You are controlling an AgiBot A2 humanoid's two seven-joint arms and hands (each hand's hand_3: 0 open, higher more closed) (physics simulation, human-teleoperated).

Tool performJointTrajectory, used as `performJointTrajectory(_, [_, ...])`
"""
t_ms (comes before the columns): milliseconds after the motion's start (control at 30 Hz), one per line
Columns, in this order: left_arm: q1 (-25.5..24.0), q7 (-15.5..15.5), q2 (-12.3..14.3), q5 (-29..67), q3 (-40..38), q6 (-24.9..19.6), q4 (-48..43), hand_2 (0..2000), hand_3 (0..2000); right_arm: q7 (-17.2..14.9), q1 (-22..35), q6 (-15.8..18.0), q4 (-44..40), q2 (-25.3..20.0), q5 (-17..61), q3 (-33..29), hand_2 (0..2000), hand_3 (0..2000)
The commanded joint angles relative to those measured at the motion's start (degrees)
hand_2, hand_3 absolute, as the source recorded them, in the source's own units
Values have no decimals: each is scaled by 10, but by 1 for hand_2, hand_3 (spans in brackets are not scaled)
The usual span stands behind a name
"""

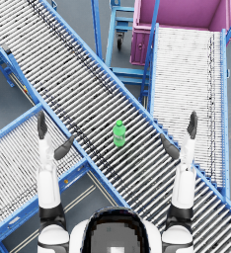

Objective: Pick up the oil and place it on the left assembly line, put the cola on the right, and keep Sprite still

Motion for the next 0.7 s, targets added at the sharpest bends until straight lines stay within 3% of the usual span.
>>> performJointTrajectory(33, [-3, 2, -4, -11, 8, 2, 2, 0, 0, -2, -3, 4, -1, 4, -11, 9, 0, 0])
performJointTrajectory(533, [-56, 40, -73, -187, 141, 40, 27, 0, 0, -40, -48, 77, -17, 68, -187, 151, 0, 0])
performJointTrajectory(700, [-61, 43, -78, -202, 152, 43, 29, 0, 0, -43, -51, 83, -18, 74, -202, 163, 0, 0])
